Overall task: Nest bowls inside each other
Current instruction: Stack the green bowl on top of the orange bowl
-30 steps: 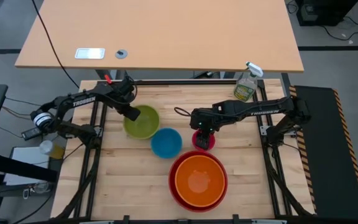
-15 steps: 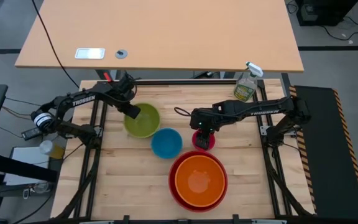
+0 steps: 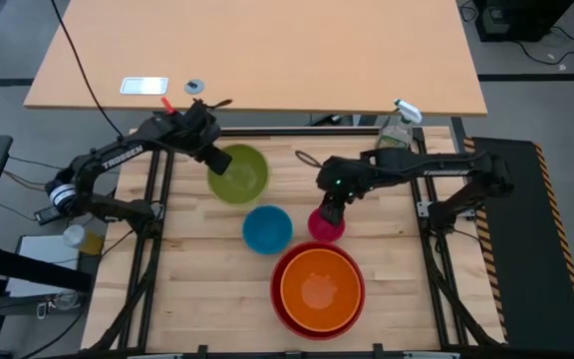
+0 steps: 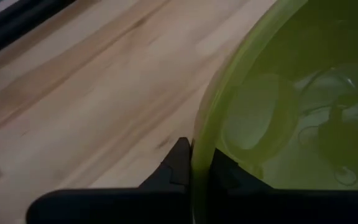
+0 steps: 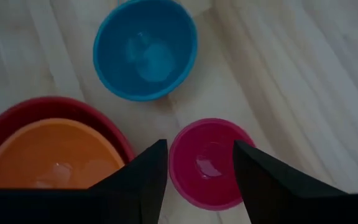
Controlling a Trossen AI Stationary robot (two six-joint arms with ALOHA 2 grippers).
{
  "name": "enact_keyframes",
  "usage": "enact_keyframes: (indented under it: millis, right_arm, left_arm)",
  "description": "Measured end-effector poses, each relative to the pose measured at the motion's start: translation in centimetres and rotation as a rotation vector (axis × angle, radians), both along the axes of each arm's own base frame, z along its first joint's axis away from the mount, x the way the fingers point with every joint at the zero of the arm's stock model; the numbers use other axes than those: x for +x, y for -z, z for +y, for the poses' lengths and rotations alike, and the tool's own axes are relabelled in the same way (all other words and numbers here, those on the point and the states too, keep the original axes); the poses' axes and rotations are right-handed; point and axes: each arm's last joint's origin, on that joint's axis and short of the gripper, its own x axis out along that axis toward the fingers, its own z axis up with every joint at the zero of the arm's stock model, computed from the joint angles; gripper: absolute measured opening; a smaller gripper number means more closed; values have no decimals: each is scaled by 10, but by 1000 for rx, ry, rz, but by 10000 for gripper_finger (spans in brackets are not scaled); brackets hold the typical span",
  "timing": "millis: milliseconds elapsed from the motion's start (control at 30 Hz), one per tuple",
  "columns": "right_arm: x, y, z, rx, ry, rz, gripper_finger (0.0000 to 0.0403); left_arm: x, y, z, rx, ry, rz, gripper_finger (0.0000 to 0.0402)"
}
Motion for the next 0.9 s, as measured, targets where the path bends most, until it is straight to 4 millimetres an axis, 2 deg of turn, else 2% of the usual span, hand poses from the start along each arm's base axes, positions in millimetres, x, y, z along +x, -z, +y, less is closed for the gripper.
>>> enact_keyframes:
  millis: [233,533,700,900]
  right_arm:
    - [-23,-15,-16,-30,77,4,188]
    - [-42,-24,-30,-48,136,17,188]
    - [-52,-25,-31,-52,138,60,188]
    - [-78,-37,-28,-138,212,-3,188]
  left_arm:
    - [33,-27,-39,-16,100,-104,14]
    - [69,-38,-100,-97,210,-275,14]
    - [88,-35,-131,-131,258,-322,14]
    - [108,-20,-162,-189,266,-307,14]
